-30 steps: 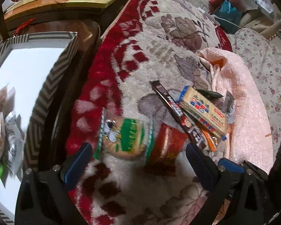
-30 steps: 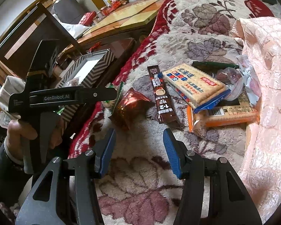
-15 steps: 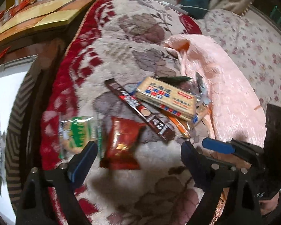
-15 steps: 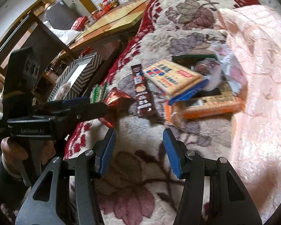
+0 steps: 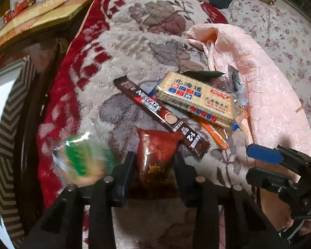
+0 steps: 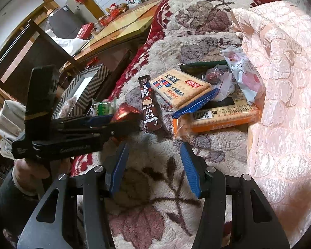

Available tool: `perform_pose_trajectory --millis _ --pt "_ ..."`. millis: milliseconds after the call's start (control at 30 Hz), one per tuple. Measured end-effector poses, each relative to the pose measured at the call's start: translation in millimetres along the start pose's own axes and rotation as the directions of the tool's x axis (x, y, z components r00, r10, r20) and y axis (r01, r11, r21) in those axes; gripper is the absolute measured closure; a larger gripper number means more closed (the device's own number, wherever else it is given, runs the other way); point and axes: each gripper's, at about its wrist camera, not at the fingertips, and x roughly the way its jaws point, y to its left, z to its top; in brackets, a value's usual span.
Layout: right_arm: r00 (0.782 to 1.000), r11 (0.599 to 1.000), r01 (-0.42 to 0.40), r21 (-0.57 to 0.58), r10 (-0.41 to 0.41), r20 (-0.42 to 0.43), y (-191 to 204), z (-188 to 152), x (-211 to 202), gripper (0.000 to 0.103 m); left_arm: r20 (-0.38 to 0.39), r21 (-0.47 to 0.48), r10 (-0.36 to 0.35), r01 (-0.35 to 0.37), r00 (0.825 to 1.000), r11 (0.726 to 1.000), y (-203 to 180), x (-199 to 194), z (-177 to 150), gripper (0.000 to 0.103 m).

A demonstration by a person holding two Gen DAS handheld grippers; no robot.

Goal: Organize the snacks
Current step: 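Grasp the red packet with the left gripper, then grasp the cream cracker packet with the right gripper while the left holds the red packet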

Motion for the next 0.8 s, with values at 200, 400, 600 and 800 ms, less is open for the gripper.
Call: perform_pose_trajectory --millis 200,400,600,800 --pt "0.998 0.997 0.043 -0.068 -0.040 0.041 7 15 -4 0.051 0.020 0.009 0.019 -0.020 1.000 1.000 -2 -3 -2 0.068" --pt "0.985 0.930 0.175 -0.323 -0.169 0.047 25 55 12 0.039 0.021 -0.015 0.008 -0.008 1.000 1.000 0 -7 -3 0.068" --pt "0.965 0.849 0.173 -0.499 -0.248 -0.087 29 83 55 0.039 0.006 -0.033 0.009 -0.009 1.000 0.999 0 -6 -6 0.068" --pt "0.958 0.869 0.143 -0.474 -0.242 -0.153 19 100 87 0.040 -0.010 -0.067 0.002 -0.002 1.000 0.998 3 0 -7 0.068"
